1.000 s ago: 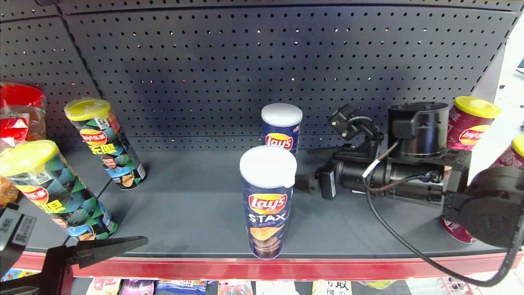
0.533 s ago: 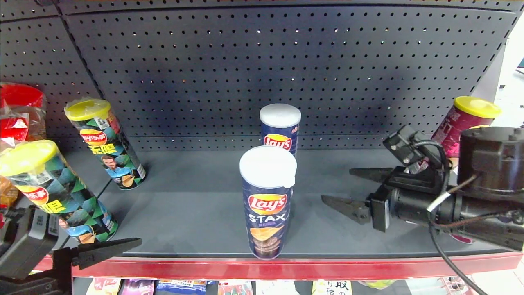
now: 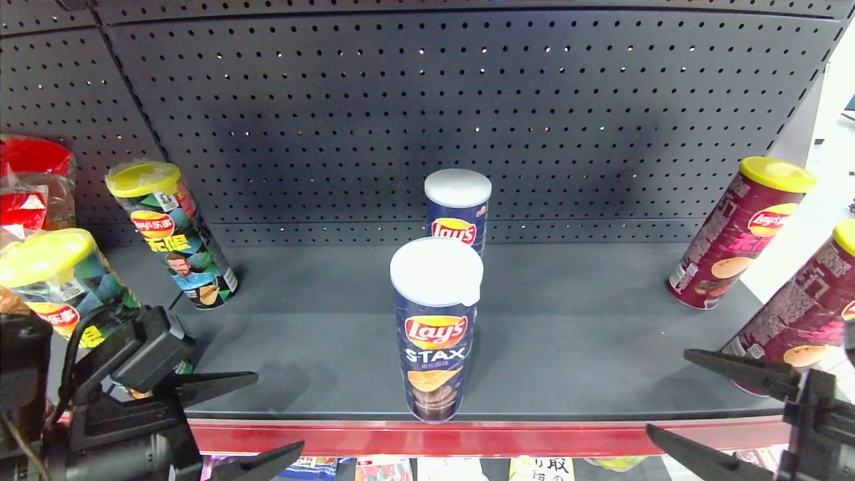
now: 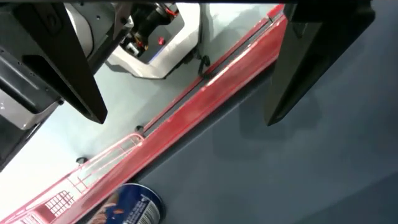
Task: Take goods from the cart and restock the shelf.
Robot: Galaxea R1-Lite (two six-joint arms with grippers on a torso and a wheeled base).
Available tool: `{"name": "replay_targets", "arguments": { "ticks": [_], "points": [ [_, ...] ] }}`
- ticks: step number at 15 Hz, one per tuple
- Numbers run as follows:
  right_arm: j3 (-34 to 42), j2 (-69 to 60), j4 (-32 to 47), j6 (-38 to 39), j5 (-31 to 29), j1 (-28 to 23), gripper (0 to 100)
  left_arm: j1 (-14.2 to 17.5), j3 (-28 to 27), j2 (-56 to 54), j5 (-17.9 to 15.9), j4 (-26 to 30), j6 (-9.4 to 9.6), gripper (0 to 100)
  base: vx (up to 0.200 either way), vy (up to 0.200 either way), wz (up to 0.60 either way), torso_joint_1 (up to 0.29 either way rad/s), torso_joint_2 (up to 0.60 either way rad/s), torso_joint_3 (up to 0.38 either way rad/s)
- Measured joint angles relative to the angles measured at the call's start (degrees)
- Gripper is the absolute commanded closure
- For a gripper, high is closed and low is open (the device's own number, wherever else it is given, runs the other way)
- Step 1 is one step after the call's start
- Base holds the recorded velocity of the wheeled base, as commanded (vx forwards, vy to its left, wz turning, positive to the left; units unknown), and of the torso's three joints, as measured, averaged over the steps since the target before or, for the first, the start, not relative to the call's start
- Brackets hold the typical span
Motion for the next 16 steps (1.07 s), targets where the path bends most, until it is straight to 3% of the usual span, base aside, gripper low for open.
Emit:
{"name": "replay_targets", "arguments": {
  "ticks": [2,5,9,16],
  "points": [
    [2.8,-7.4,3.3,0.3,-1.9,-4.0,0,-0.3,-1.6,3.3,0.0,0.0,1.87,0,0.000,0.000,0.00,0.000,0.00,0.000],
    [3.3,-18.0,15.3,2.8,-2.9,-12.8,0,-0.5,-3.6,8.5,-0.1,0.0,4.60,0,0.000,0.000,0.00,0.000,0.00,0.000],
    [2.1,-29.7,22.5,5.7,-3.2,-22.8,0,-2.3,-7.9,14.7,0.0,0.0,5.40,0,0.000,0.000,0.00,0.000,0.00,0.000],
    [2.2,-46.0,38.5,5.5,-3.5,-24.8,0,-4.5,-14.9,22.7,0.2,0.0,5.50,0,0.000,0.000,0.00,0.000,0.00,0.000]
  ]
}}
